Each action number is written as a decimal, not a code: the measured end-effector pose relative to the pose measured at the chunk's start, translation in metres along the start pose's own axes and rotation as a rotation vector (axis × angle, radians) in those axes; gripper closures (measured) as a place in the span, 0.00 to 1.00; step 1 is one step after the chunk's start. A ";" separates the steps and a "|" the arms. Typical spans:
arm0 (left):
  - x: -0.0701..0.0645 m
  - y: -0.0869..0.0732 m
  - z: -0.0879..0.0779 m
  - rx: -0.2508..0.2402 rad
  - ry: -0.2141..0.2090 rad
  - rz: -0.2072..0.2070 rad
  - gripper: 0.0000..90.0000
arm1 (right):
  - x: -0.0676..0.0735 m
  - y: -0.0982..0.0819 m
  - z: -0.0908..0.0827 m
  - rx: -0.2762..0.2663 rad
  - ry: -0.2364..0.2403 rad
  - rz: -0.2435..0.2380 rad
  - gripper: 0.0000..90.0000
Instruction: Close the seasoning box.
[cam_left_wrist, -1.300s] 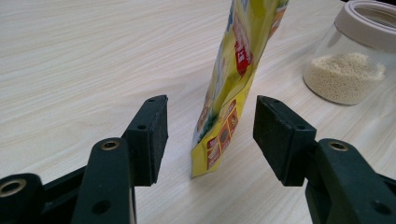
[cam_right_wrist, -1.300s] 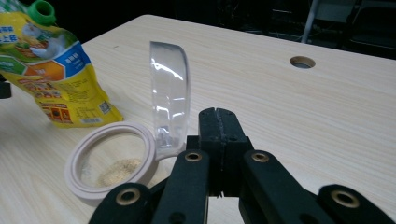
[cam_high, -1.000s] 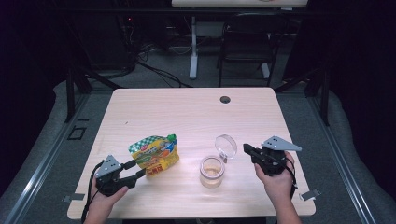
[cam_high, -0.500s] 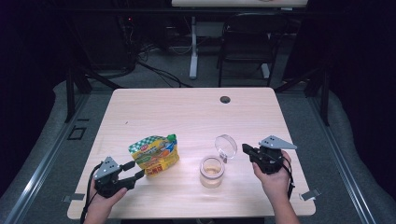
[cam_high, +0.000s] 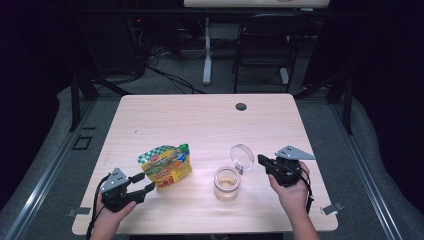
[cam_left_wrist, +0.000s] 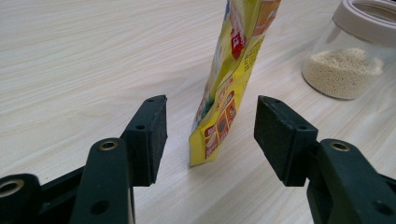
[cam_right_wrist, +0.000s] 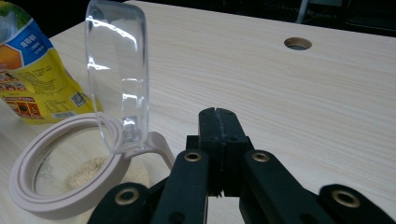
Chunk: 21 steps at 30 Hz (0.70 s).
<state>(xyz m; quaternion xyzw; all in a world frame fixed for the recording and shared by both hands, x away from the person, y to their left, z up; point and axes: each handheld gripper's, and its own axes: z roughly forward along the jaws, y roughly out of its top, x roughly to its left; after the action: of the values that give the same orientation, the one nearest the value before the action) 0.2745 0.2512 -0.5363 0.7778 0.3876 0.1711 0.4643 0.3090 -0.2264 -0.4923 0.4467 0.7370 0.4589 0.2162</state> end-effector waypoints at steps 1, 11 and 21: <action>0.000 0.000 0.000 0.000 0.000 0.000 0.49 | 0.001 0.000 0.000 0.001 0.002 -0.003 1.00; 0.000 0.000 0.000 -0.001 0.001 -0.004 0.49 | 0.013 0.003 0.002 -0.005 0.029 -0.024 1.00; 0.000 0.000 0.001 0.000 -0.002 0.002 0.49 | 0.023 0.005 0.003 -0.006 0.054 -0.054 1.00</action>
<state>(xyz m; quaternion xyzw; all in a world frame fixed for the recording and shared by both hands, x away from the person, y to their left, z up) 0.2751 0.2512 -0.5365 0.7782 0.3865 0.1708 0.4647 0.3021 -0.2041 -0.4872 0.4136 0.7528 0.4671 0.2098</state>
